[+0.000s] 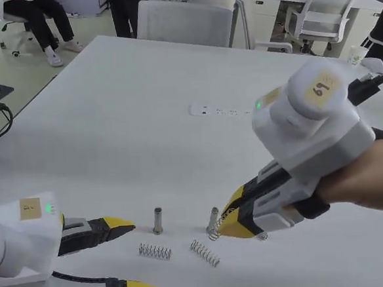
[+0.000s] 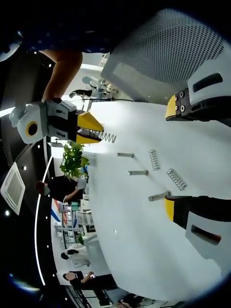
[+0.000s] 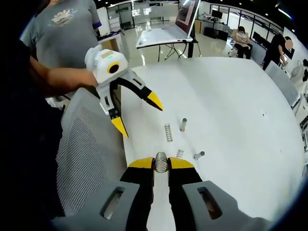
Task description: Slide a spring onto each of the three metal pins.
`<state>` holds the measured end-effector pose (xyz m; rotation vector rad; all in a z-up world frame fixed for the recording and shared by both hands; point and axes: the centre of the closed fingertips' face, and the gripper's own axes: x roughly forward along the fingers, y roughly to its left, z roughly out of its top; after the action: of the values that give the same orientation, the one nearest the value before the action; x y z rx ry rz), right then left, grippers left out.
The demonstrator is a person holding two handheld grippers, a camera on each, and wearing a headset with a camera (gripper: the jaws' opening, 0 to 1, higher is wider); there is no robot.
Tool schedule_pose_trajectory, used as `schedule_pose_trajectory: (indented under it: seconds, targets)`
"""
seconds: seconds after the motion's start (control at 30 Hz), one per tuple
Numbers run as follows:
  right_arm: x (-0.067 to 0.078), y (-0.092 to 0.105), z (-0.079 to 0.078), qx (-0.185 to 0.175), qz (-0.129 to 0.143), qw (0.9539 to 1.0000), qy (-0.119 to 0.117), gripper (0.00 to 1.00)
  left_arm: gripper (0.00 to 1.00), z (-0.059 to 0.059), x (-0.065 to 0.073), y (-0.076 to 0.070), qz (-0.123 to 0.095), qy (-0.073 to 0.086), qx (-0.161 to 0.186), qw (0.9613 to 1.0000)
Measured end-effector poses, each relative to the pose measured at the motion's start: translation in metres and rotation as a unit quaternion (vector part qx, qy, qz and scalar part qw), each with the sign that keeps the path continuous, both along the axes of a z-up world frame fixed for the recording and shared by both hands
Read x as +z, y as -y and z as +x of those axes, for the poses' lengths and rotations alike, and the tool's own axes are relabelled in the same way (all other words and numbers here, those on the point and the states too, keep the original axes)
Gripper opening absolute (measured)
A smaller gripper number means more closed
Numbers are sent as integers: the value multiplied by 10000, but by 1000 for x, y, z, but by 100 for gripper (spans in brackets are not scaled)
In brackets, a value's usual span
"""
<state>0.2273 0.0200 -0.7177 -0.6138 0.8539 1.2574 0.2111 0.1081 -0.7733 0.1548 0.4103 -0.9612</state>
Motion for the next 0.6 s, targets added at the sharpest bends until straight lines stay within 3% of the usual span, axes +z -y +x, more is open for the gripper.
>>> schedule_pose_trajectory:
  seconds: [0.2, 0.4, 0.6]
  targets:
    - [3, 12, 12, -141, -108, 9998, 128, 8, 64, 4, -2, -9, 35, 48, 215, 9998]
    - [6, 26, 22, -291, -201, 9992, 193, 8, 68, 7, -9, -14, 258, 133, 299, 9991]
    - [9, 43, 35, -442, -371, 9980, 276, 8, 70, 9, -9, -16, 254, 148, 357, 9989]
